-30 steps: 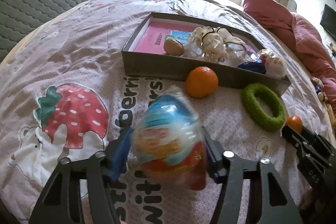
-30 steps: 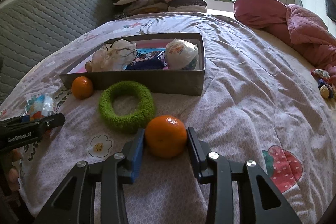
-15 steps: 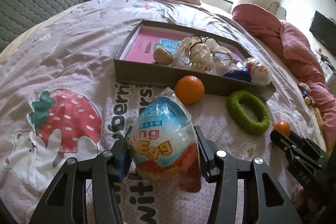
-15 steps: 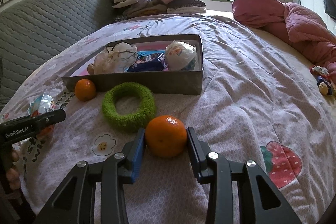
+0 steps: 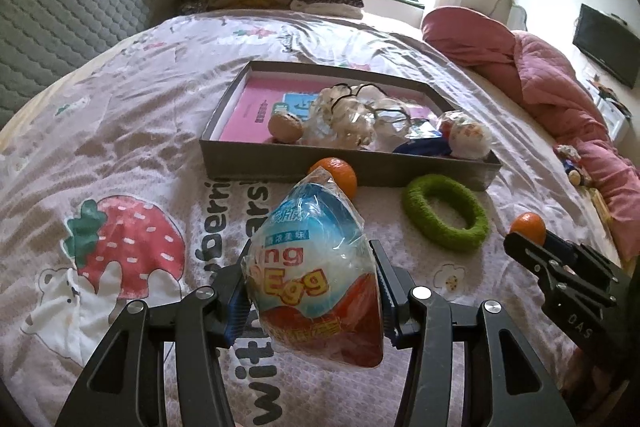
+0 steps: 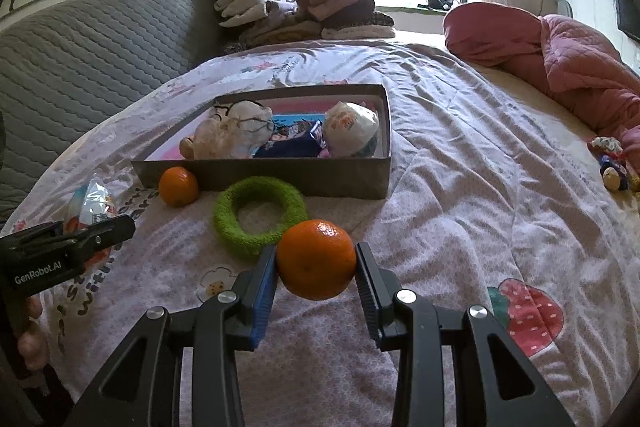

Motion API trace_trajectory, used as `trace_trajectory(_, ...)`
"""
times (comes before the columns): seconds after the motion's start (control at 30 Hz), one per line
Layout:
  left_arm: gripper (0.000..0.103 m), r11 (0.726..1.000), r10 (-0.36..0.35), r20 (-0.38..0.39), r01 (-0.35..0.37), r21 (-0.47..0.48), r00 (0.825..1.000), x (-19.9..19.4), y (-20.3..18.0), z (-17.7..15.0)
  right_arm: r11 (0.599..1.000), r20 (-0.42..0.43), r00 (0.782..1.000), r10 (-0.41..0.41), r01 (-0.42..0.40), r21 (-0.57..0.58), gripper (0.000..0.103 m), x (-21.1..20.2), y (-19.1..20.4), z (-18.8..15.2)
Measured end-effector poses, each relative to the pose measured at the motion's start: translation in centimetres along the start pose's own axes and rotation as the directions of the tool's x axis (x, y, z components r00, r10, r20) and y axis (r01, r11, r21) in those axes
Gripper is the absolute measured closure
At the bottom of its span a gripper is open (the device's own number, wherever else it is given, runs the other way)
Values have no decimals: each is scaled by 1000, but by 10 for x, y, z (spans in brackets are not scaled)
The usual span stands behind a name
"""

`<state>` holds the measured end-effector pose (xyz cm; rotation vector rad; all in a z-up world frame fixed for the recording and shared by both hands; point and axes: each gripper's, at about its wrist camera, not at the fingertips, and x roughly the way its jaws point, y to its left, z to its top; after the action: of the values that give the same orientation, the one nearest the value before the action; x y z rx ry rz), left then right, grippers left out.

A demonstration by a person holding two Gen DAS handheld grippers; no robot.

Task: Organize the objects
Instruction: 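Lift and carry the Kinder egg with the left tool while the right tool carries the orange over the tray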

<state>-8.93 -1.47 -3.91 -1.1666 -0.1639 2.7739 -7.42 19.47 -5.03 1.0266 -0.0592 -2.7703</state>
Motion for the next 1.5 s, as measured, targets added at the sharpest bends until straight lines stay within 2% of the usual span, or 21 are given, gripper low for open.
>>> trace_trajectory(0.43,50,998,14,99,-19,54,995,-19,-5,4,999,55,998,16,-14,-40,65,-12,14,6)
trace_trajectory(0.8,50,997,-3,142,-9,81,990,-28,-11,7,999,90,996,5,-1,-48,65,-20,17,12)
trace_trajectory(1.03,50,994,0,201,-22,107,980,-34,-12,7,998,127,992,-3,11,-62,65,-24,20,15)
trace_trajectory(1.5,50,994,-14,178,-5,108,984,-13,0,22,996,137,991,10,2,-86,65,-2,28,38)
